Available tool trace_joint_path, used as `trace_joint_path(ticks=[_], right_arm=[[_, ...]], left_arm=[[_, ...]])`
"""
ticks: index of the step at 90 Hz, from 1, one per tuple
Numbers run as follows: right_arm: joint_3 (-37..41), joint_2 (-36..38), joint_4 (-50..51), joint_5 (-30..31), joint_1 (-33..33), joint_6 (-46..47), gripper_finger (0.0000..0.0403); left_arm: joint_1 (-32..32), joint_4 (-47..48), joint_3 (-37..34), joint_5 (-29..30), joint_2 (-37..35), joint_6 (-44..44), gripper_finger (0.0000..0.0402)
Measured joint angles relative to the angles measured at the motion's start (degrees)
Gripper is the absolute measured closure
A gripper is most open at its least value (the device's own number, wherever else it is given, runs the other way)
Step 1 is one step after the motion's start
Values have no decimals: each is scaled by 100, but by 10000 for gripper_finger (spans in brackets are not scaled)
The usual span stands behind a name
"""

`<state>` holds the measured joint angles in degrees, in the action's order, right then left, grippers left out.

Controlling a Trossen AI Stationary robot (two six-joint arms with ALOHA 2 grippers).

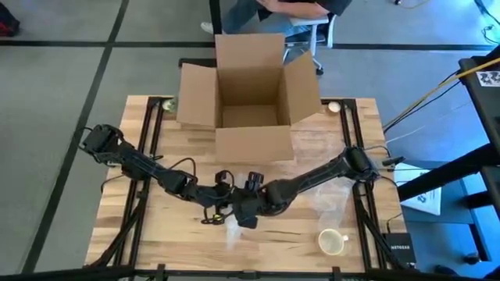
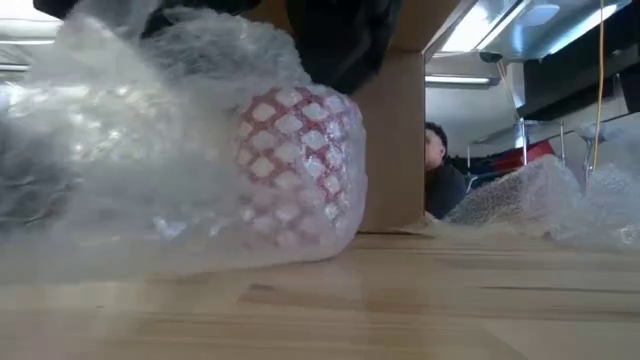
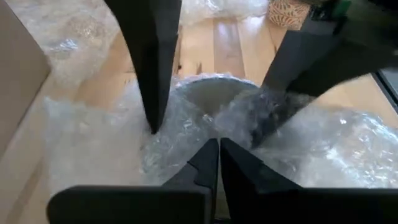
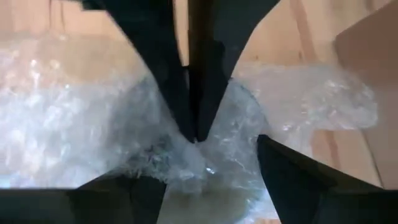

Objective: Wrap mug
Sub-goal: Wrap the red mug with the bubble wrap

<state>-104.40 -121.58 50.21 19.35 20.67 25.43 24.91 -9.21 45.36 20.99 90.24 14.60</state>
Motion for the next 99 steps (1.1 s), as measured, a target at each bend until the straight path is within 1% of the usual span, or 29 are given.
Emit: trace_joint_path(ticks=[22, 31, 42, 50, 61, 72, 85, 99], right_arm=[[-885, 63, 1113, -161, 102, -53, 178], [-952, 63, 1364, 37, 107, -29, 178], [-854, 55, 1197, 348, 13, 34, 178], [-646, -30, 728, 144, -76, 50, 178], [-298, -278, 595, 36, -132, 183, 178], [-162, -403, 510, 21, -161, 262, 178], [-140, -408, 505, -33, -162, 280, 178], [-409, -361, 800, -42, -158, 215, 178]], left_arm=[[29, -16, -2, 15, -4, -4, 402], [35, -22, -2, 21, -4, -31, 402], [35, -24, -2, 21, -4, -31, 402], [32, -33, -2, 24, -4, -34, 402], [51, -13, -9, 74, -17, -45, 402], [67, -50, 4, 57, -13, -64, 402], [67, -58, 2, 74, -15, -80, 402], [70, -39, 2, 71, -15, -154, 402]])
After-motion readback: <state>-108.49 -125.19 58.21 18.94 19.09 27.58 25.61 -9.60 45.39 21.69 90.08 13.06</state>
